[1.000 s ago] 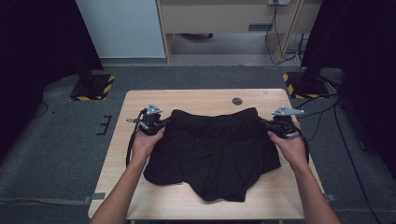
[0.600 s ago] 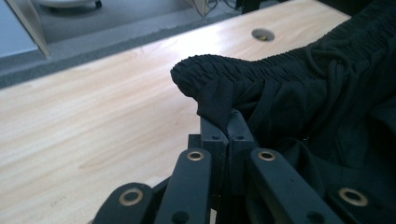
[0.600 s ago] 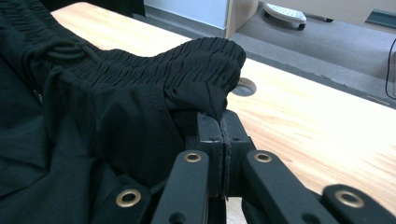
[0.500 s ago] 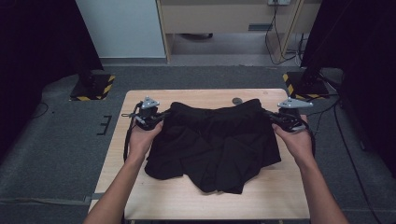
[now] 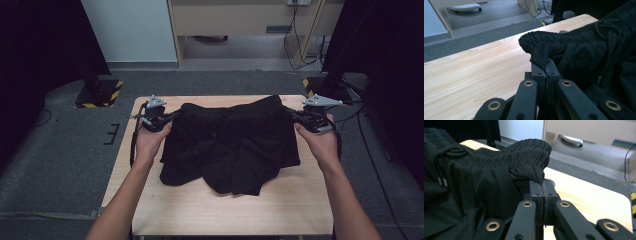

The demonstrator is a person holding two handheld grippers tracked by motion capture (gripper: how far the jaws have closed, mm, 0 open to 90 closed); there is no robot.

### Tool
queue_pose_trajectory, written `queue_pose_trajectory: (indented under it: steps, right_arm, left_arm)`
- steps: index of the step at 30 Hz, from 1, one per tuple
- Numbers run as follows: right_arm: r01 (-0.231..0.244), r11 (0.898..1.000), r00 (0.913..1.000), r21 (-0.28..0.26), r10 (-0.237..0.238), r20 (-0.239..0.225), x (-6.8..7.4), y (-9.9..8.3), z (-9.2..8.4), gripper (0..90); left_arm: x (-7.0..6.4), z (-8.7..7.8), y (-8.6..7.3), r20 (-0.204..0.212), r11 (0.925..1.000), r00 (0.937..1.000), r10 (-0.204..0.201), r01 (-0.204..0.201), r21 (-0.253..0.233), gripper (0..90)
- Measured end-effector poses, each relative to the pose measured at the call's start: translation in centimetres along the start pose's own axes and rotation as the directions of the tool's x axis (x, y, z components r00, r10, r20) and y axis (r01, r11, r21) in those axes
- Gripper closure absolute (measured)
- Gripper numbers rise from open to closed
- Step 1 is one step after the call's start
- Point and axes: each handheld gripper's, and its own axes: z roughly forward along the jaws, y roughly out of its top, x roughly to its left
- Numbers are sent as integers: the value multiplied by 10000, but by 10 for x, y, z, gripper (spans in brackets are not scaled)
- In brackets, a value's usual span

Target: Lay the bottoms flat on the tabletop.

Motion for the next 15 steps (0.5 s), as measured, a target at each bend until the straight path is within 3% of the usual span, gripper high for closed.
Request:
queue_pose_trajectory:
  steps: [3, 8, 15]
  right_arm:
    - [-341, 9991, 9993, -268, 338, -150, -6, -1, 8, 893]
    - [-309, 9966, 9995, -761, 307, -35, -11, 1, 6, 893]
    - [-480, 9983, 9988, -340, 480, 2, -15, -5, 16, 893]
  left_arm:
    - [1, 5, 6, -56, 10000, 10000, -1, 1, -87, 882]
    - [8, 11, 14, -25, 9997, 10000, 10, -10, -250, 882]
    - [11, 21, 19, -84, 9999, 9999, -101, 100, -68, 882]
